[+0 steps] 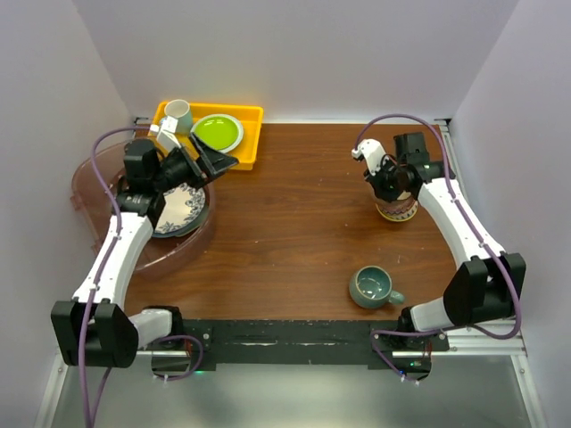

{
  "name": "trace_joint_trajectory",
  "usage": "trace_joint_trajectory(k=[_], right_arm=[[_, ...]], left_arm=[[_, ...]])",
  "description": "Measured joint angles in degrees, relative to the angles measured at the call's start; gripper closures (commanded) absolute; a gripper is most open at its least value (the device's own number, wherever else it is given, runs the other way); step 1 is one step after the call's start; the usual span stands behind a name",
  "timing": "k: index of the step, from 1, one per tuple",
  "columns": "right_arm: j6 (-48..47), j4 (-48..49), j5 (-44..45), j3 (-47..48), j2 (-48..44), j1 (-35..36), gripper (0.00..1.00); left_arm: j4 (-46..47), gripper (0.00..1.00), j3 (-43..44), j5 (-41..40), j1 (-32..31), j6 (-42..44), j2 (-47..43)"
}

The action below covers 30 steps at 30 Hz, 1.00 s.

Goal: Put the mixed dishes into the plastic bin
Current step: Pick up the bowl from the center of the board.

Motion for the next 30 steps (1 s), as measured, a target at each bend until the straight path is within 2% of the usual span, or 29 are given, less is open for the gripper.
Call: trace_joint_trajectory(k=[7,17,22,30], right_arm=[[-0.39,-0.92,-3.56,2.62,-0.44,0.02,1.0],[-1.2,-4.52,-11.93,7.19,-1.22,0.39,1.0],[-2.78,-6.25,-15.26,8.11,-1.77,2.99,1.0],[-5.9,-9.11,-18.71,8.11,-1.84,11.89,1.0]], left_arm=[[-0.17,0.05,0.92,-3.5,-8.9,-1.62,4.7],[0.83,0.0,6.86,-8.59,-21.14,-7.56,13.92],[0.68,0.0,8.02,-10.34,-23.58,-9.86,16.2],[0.72,0.0,8.13,-12.07,-24.85,-12.2,16.39]])
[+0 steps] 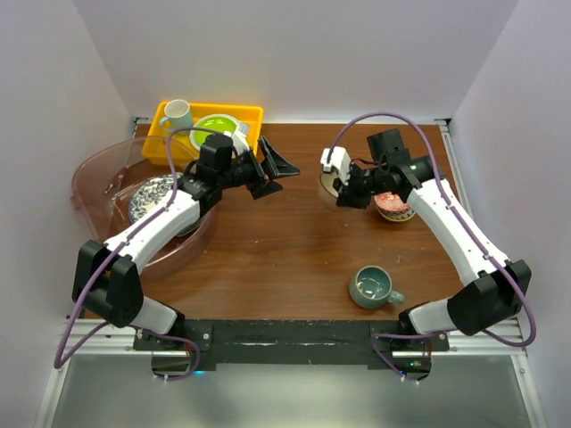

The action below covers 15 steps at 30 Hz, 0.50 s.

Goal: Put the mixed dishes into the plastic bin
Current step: Pick up the bowl from the center of the board.

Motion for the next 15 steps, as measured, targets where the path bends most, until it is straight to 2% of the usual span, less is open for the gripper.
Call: trace_joint_trajectory(k=[8,15], right_arm=[[-2.8,-0.68,-0.87,-0.02,0.0,5.97,1.0],[-4.02,-0.66,-0.31,-0.55,0.0,9.55,1.0]], left_arm=[[-0.9,0.0,0.09,-1.81,-0.83,-1.95,0.83],[-10.32,0.01,5.57,-5.97,-3.3,-2.21,6.82]])
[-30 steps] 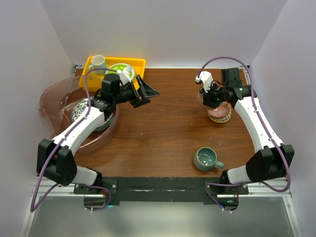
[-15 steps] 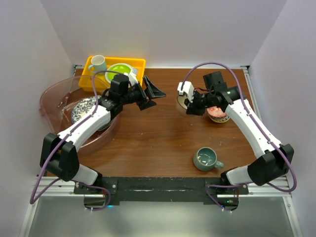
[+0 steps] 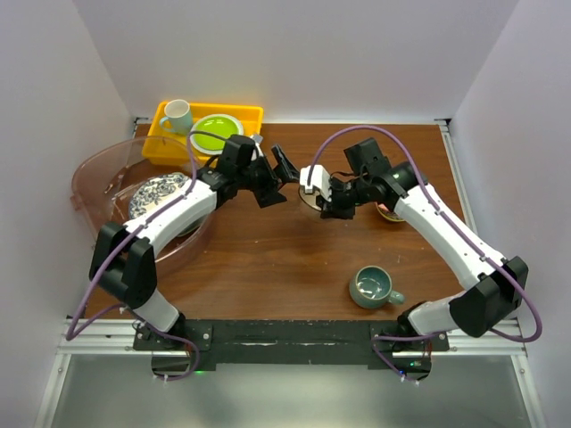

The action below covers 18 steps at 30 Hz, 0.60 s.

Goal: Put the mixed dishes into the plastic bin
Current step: Pick up the bowl from the center of the board.

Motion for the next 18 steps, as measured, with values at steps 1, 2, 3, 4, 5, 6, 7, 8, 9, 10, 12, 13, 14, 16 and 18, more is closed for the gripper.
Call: trace_joint_trajectory(k=[1,2,3,4,5,6,7,8,9,10,12,13,14,16,18], right_arm=[[-0.2,0.0,0.11,0.02,0.0,0.39,1.0],[-0.39,0.04,0.31,0.02,0.0,0.63,1.0],[-0.59,0.11,0.81,0.02,0.0,1.03,1.0],[-0.79,0.13,1.31,0.0,0.0,1.38,1.0],[-0.96,0.13,1.9,0.0,0.0,1.73,1.0],[-1.11,0.15,2.54,0.0,0.0,2.01,1.0],[-1.31,0.2,3.15,0.0,0.0,2.36,1.0],[-1.49,0.22,3.78,-0.02,0.02,2.69,1.0],[-1.68,0.31,4.44,-0.07,0.02,3.02,1.0],[-1.81,0.42,5.05,-0.13,0.02,3.34,1.0],[-2.34,0.68,6.34,-0.46,0.02,4.0,1.0],[-2.64,0.7,7.13,-0.63,0.04,4.35,1.0],[-2.89,0.76,7.63,-0.76,0.04,4.63,1.0],[-3.5,0.87,9.03,-0.98,0.13,5.44,1.0],[-4.28,1.07,9.31,-1.22,0.17,6.4,1.0]], left_arm=[[-1.42,0.05,1.03,-0.76,-0.48,0.07,0.92],[-2.62,0.05,1.77,-1.27,-0.87,0.15,1.6],[-3.74,0.07,2.38,-1.75,-1.22,0.35,2.08],[-4.52,0.09,2.89,-2.19,-1.53,0.48,2.47],[-5.68,0.12,3.65,-2.64,-1.99,0.72,3.04],[-6.58,0.16,4.46,-3.06,-2.38,1.01,3.65],[-7.54,0.23,5.38,-3.5,-2.82,1.27,4.39],[-8.15,0.26,6.12,-3.76,-3.17,1.64,5.07],[-8.85,0.34,6.99,-4.07,-3.58,2.19,5.92],[-9.22,0.36,7.48,-4.28,-3.91,2.6,6.56],[-10.12,0.5,7.85,-4.68,-4.46,3.34,7.39],[-10.6,0.55,7.89,-4.87,-4.76,3.82,7.82],[-10.91,0.6,7.93,-4.98,-5.03,4.0,8.15],[-11.28,0.78,8.35,-5.29,-5.35,4.46,8.94],[-11.98,0.94,8.7,-6.03,-5.73,5.86,9.33]])
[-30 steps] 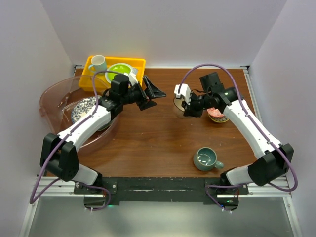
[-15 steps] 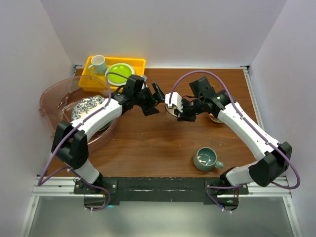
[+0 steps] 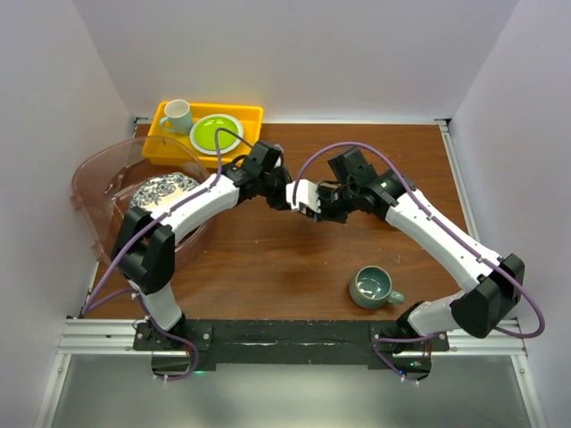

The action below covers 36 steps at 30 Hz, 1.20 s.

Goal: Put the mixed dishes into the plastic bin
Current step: Pick up the bowl from the center of the board.

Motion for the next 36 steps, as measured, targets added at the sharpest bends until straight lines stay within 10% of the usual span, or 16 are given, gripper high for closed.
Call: trace_joint_trajectory(k=[5,17,36], right_arm=[[-2.14,2.45,0.11,0.11,-0.09,1.55,0.99],[1.18,-0.74,-8.46,4.98,-0.11,0.59,0.17],[13.0,-3.13,-32.83,16.26,-1.46,-13.53,0.07]], left_arm=[[-1.92,1.0,0.0,-1.99,-0.46,2.93,0.72],[-2.67,1.0,0.09,-5.66,0.17,8.76,-4.72],[-8.7,1.0,-1.46,-13.9,11.06,20.83,-24.59]])
